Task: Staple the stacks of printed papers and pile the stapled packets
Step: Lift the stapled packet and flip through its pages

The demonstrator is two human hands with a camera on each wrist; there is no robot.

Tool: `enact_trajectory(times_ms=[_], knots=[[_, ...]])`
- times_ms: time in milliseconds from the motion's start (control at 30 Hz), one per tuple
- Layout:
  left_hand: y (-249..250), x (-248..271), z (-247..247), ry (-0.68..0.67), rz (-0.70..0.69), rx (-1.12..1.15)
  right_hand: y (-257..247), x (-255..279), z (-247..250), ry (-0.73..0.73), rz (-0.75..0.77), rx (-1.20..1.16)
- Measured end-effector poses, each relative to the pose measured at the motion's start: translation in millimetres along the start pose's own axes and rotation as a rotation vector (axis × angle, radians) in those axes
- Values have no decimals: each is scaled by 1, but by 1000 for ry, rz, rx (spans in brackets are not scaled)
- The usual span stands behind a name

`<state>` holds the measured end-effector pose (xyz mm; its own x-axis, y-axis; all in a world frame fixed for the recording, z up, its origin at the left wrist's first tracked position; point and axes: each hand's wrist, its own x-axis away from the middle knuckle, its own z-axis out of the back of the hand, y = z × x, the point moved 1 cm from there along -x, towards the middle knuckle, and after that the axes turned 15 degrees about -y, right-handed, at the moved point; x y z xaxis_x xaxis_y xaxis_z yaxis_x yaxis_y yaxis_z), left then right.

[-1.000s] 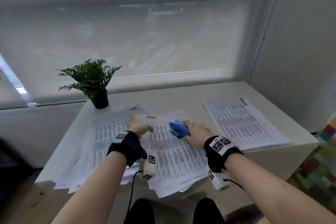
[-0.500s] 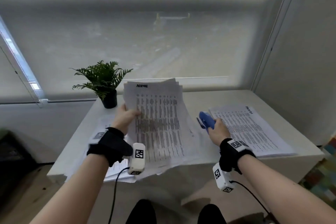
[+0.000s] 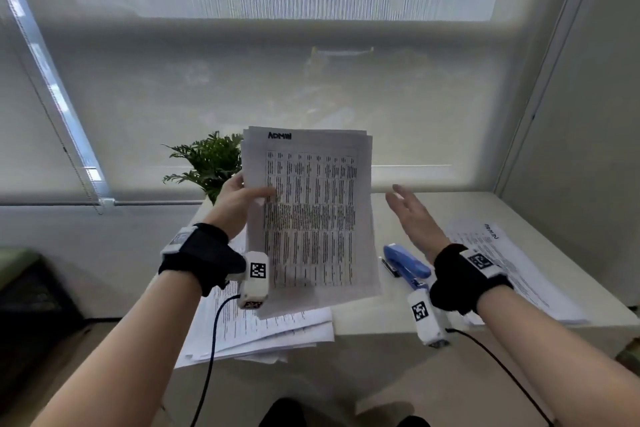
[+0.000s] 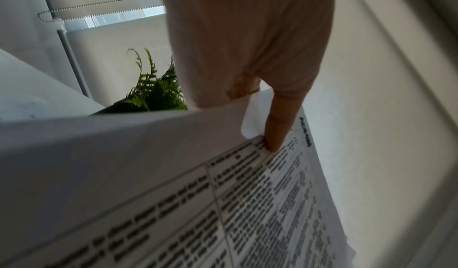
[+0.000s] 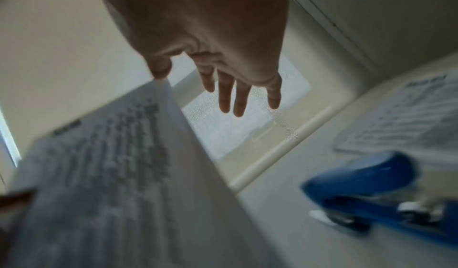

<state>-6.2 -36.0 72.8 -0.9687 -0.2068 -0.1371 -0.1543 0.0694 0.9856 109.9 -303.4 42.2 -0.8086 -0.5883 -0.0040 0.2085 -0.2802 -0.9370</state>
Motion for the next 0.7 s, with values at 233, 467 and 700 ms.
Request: enact_trajectory(times_ms=[233, 467, 700], knots=[[-1, -10, -24, -91, 6, 37, -24, -4, -9, -148, 9, -470], [-9, -12, -33, 0, -95, -68, -5, 1, 1, -20, 34, -561], [-11, -9, -40, 31, -112, -13, -3, 3, 2, 53, 53, -490]])
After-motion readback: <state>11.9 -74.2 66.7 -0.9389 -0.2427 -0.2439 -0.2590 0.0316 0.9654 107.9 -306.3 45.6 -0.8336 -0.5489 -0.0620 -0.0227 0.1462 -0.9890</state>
